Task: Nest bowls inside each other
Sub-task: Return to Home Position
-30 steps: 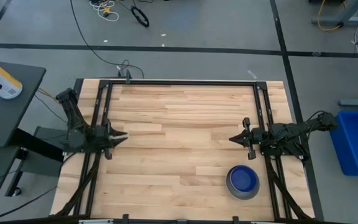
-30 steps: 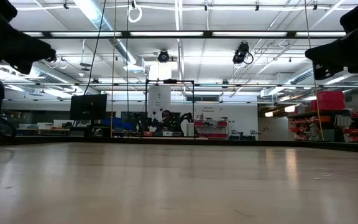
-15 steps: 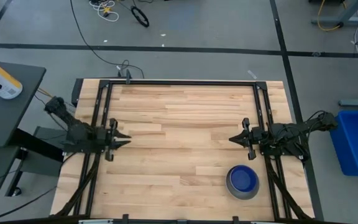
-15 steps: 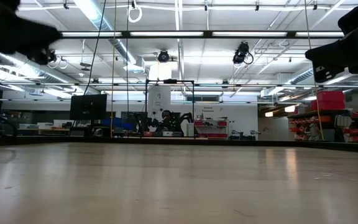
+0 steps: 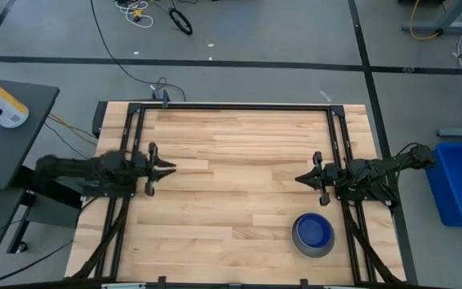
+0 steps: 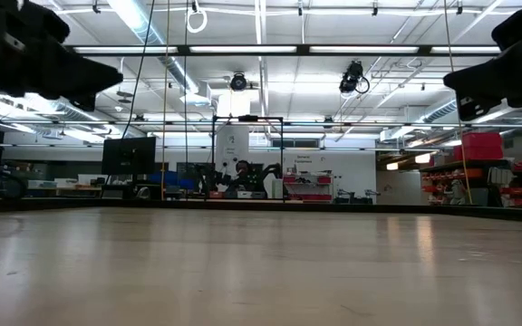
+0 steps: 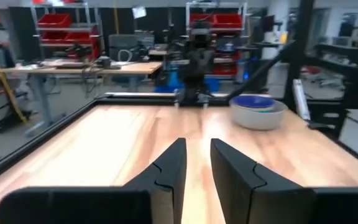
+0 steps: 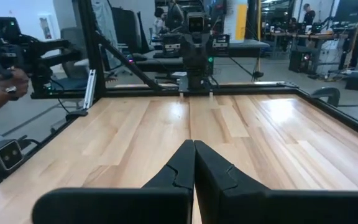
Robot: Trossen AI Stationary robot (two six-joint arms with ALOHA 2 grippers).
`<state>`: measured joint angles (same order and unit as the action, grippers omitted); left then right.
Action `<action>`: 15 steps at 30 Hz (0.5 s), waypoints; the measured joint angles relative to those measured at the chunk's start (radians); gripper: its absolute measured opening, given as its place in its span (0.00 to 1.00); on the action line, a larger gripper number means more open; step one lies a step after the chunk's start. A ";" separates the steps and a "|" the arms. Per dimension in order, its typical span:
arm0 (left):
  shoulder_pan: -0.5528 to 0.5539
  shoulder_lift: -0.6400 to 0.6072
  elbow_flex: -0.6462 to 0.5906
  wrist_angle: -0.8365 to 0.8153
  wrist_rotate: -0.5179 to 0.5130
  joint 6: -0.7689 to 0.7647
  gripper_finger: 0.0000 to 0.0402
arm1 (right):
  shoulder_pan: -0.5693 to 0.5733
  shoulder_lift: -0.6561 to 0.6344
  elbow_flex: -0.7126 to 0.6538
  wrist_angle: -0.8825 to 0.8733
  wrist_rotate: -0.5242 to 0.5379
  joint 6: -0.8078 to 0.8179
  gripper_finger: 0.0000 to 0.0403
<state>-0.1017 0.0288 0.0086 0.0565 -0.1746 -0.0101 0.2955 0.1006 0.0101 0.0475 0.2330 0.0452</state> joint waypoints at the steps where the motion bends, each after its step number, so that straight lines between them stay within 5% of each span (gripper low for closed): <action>1: 0.048 0.001 0.000 -0.006 0.031 0.000 0.20 | -0.001 0.000 0.000 0.001 0.008 -0.002 0.02; 8: 0.310 0.060 0.000 -0.031 0.157 -0.056 0.20 | -0.002 0.019 0.000 0.015 0.172 -0.048 0.02; 15: 0.360 0.127 0.000 -0.031 0.174 -0.053 0.19 | -0.002 0.085 0.000 0.023 0.204 -0.025 0.02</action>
<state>0.2588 0.1556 0.0082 0.0255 -0.0008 -0.0636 0.2938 0.1853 0.0101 0.0707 0.4366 0.0200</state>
